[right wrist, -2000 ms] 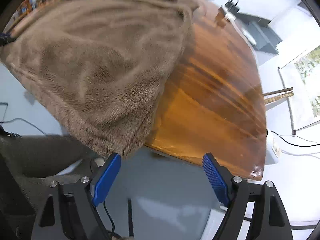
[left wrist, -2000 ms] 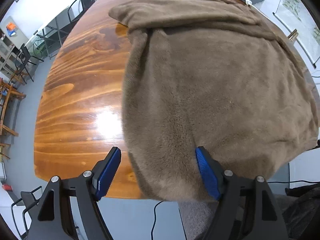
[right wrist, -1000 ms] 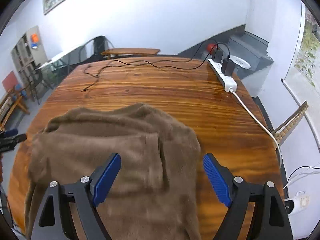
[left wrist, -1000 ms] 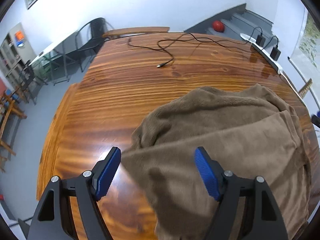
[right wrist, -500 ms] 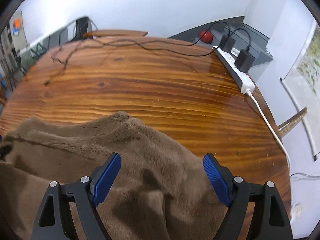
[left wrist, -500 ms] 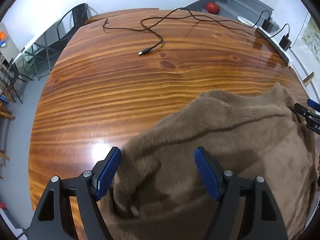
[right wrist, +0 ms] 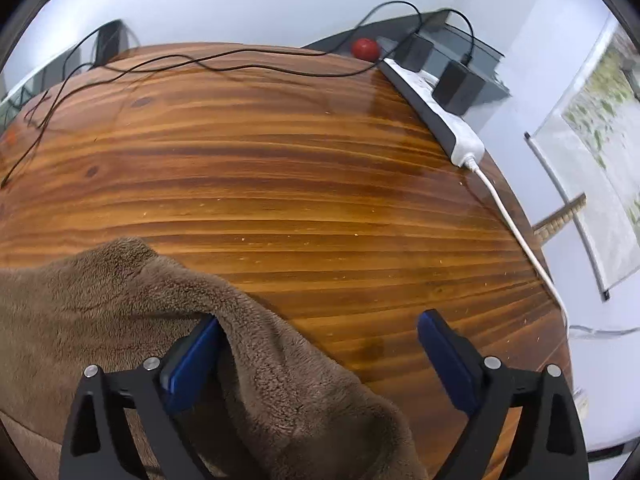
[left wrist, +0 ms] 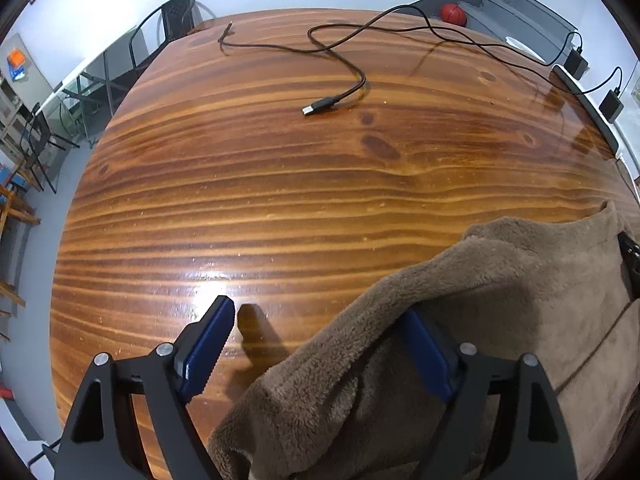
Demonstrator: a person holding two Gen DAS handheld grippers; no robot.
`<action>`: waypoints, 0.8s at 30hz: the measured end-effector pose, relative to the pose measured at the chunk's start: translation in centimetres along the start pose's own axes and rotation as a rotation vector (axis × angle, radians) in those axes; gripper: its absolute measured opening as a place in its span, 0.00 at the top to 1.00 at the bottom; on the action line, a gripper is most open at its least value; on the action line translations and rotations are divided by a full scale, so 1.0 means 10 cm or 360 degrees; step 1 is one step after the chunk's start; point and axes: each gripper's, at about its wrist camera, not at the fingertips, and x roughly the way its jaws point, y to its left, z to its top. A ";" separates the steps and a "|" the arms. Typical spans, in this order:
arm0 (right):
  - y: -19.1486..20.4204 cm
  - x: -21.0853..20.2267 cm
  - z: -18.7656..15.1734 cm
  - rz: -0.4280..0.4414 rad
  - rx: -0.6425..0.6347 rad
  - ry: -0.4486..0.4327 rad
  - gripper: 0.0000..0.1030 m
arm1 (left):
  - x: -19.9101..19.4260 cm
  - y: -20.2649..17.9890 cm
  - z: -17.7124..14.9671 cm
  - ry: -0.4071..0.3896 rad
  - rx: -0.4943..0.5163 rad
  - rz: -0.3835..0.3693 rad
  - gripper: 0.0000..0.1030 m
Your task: Fold clothes
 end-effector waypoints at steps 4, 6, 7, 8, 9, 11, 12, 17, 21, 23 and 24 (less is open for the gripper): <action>0.04 -0.07 -0.01 -0.0027 -0.0066 -0.0010 0.06 | -0.07 -0.03 0.01 -0.0020 0.0039 0.0014 0.15; 0.01 -0.23 -0.03 -0.0011 -0.0071 -0.0065 0.06 | -0.19 -0.04 -0.02 -0.0067 0.0091 0.0032 0.15; -0.01 -0.31 -0.04 0.0000 -0.0073 -0.0090 0.06 | -0.28 -0.04 -0.05 -0.0098 0.0119 0.0032 0.15; -0.04 -0.39 -0.07 0.0016 -0.0073 -0.0110 0.06 | -0.35 -0.04 -0.08 -0.0119 0.0138 0.0023 0.15; -0.06 -0.47 -0.11 0.0034 -0.0076 -0.0122 0.06 | -0.42 -0.05 -0.12 -0.0140 0.0157 0.0014 0.15; -0.11 -0.54 -0.18 0.0046 -0.0089 -0.0127 0.06 | -0.51 -0.05 -0.17 -0.0166 0.0198 -0.0018 0.15; -0.12 -0.56 -0.22 0.0039 -0.0098 -0.0116 0.06 | -0.50 -0.09 -0.17 -0.0162 0.0226 -0.0008 0.15; -0.18 -0.32 -0.30 -0.0005 -0.0087 0.0032 0.06 | -0.25 -0.08 -0.20 -0.0065 0.0264 0.0141 0.15; -0.31 -0.37 -0.35 0.0058 -0.0038 0.0040 0.06 | -0.29 0.10 -0.31 -0.0051 0.0206 0.0143 0.15; -0.40 -0.55 -0.40 0.0105 -0.0011 -0.0019 0.06 | -0.44 0.18 -0.38 -0.0086 0.0184 0.0099 0.15; -0.47 -0.66 -0.45 0.0198 0.0021 -0.0043 0.06 | -0.52 0.21 -0.42 -0.0108 0.0181 0.0076 0.15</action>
